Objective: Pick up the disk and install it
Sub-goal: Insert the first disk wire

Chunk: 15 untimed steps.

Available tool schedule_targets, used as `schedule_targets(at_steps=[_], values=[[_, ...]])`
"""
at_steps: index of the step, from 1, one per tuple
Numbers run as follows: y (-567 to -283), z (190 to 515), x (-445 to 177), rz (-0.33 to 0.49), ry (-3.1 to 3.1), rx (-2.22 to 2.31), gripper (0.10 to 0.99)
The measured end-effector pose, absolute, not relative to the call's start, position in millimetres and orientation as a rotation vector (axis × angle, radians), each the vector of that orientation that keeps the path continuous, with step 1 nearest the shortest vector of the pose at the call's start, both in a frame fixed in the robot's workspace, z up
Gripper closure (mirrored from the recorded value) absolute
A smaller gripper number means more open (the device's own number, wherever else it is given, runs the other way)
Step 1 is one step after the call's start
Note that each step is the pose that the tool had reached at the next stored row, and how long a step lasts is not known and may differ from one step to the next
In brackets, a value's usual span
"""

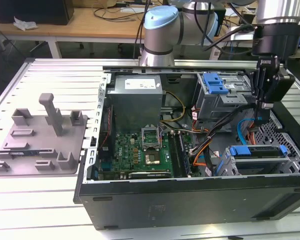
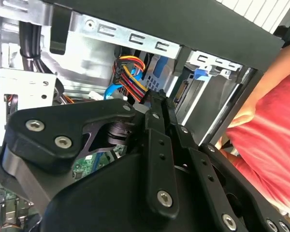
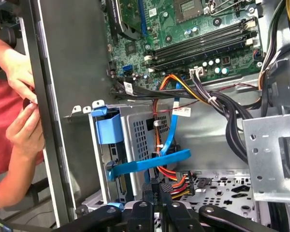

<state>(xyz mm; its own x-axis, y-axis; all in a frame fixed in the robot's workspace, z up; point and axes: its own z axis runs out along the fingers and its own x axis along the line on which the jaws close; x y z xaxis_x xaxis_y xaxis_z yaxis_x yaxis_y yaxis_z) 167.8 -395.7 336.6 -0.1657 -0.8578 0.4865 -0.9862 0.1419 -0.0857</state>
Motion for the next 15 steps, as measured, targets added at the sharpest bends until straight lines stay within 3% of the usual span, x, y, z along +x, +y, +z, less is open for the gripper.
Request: schedule_targets(at_steps=[15], values=[[-445.0,339.0,169.0,0.422,-2.191,1.855,0.922]])
